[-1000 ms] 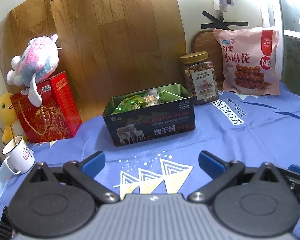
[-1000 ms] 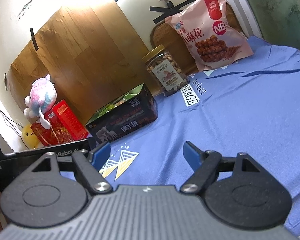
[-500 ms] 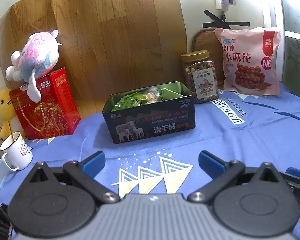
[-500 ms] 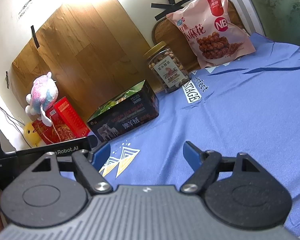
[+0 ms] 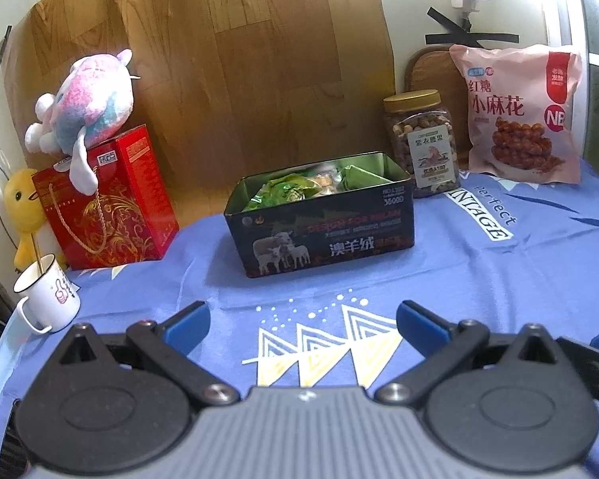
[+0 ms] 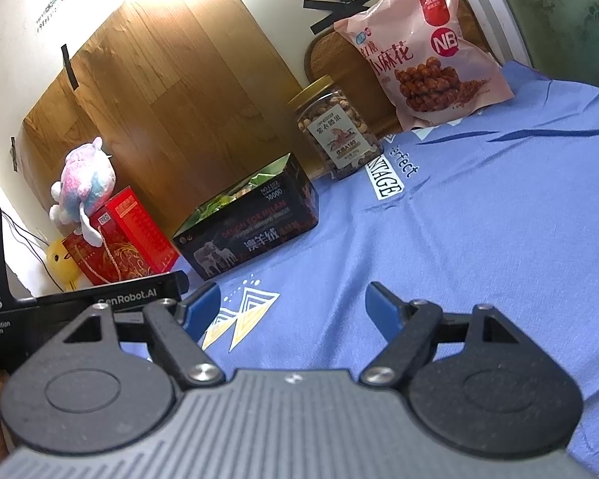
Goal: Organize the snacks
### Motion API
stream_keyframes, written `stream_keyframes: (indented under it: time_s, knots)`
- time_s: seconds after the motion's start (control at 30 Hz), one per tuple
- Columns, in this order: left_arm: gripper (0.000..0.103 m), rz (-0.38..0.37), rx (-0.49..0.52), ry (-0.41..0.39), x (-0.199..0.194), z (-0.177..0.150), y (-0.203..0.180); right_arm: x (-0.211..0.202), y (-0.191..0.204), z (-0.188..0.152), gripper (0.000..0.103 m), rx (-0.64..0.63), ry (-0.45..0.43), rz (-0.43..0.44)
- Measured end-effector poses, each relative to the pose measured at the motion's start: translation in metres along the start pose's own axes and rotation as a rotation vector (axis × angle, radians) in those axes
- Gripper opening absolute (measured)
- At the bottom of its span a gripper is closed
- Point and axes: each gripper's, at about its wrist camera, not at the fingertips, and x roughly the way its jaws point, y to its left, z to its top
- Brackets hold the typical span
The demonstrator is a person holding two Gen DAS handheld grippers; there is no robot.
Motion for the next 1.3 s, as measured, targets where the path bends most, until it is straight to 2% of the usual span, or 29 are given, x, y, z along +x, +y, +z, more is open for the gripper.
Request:
stream_keyframes:
  time_s: [0.13, 1.3]
  knots:
    - [0.103, 0.019, 0.013, -0.003, 0.0006, -0.0002, -0.0019, -0.0002, 0.0008, 0.0001, 0.082, -0.005, -0.002, 0.001]
    - [0.103, 0.015, 0.005, 0.006, 0.0019, -0.0009, 0.0012, -0.0007, 0.0012, 0.0002, 0.082, -0.014, -0.009, 0.003]
